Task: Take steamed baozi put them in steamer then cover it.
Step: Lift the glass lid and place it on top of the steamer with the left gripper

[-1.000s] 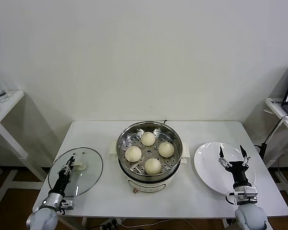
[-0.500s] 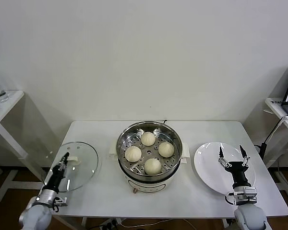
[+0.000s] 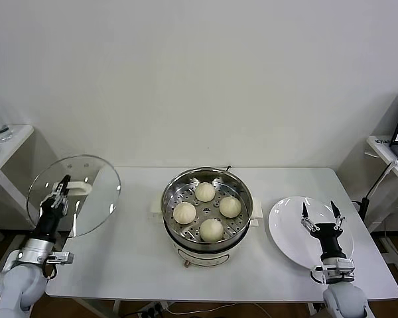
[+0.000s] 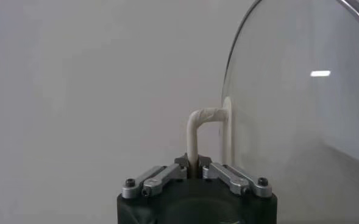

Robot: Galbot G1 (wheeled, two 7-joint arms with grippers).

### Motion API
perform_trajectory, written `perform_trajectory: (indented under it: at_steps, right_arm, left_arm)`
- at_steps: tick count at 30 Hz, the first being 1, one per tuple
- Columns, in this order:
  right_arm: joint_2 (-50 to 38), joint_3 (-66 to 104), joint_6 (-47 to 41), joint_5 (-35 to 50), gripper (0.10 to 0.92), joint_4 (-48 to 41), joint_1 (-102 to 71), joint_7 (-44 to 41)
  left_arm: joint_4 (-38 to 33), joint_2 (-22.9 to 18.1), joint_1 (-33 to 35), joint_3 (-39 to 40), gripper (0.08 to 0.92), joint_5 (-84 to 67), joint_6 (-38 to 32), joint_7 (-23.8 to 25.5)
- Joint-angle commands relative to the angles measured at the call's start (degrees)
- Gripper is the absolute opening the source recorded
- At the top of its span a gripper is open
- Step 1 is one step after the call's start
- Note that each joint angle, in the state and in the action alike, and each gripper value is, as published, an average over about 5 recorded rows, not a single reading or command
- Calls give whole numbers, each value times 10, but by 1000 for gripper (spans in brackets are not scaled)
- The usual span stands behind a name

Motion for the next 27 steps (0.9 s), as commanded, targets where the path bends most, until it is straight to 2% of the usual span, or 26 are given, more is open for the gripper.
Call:
perform_trajectory:
  at_steps: [1,6,10,19,27]
  right_arm:
    - [0,5,3,1,823,-2,-3,-2]
    - [2,8,8,1,823,-11,-3,-3]
    - [5,9,11,0,823,-18,-1,-4]
    - [12,8,18,-5,823,-37,8,-7]
    - [21,3,23,-11,823,-55,17,-10]
  left_arm:
    - [-273,-8,18,179,186,-20,121,96]
    - [-276,-36,-42,324,186,5,230,159]
    - [-249,-71,-78,396,186,32,287,204]
    - [-187,-126,-130,460,186,72,369,295]
    - [-155,-145,-147,492,186,81,386,321]
